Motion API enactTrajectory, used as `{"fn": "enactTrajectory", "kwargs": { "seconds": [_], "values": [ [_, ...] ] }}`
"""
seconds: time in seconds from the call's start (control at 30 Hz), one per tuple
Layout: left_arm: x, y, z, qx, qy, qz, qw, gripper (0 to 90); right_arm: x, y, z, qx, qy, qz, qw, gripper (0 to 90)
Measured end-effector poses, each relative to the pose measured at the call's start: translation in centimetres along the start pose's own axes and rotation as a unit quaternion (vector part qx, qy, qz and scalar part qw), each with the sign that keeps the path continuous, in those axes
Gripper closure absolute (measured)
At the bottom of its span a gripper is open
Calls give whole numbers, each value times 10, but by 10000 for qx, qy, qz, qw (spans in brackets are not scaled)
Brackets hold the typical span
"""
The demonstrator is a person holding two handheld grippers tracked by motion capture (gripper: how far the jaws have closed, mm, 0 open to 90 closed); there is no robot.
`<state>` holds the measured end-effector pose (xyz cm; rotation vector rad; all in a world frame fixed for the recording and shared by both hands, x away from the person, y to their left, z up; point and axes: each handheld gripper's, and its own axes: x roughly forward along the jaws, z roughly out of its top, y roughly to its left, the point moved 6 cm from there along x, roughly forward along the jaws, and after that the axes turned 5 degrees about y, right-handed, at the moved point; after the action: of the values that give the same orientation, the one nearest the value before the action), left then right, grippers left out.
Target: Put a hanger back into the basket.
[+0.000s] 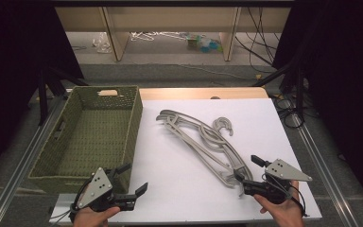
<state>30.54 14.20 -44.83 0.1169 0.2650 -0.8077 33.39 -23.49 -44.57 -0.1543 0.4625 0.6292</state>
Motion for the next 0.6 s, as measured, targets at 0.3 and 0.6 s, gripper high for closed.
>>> {"fn": "enactTrajectory", "kwargs": {
  "seconds": [0.3,0.6],
  "values": [
    [1,-1,-1,9,31,-25,10000,158,7,-13,0,-1,268,-49,9996,257],
    [2,0,-1,25,38,-2,10000,159,23,-30,6,-13,685,-59,9976,317]
  ]
}}
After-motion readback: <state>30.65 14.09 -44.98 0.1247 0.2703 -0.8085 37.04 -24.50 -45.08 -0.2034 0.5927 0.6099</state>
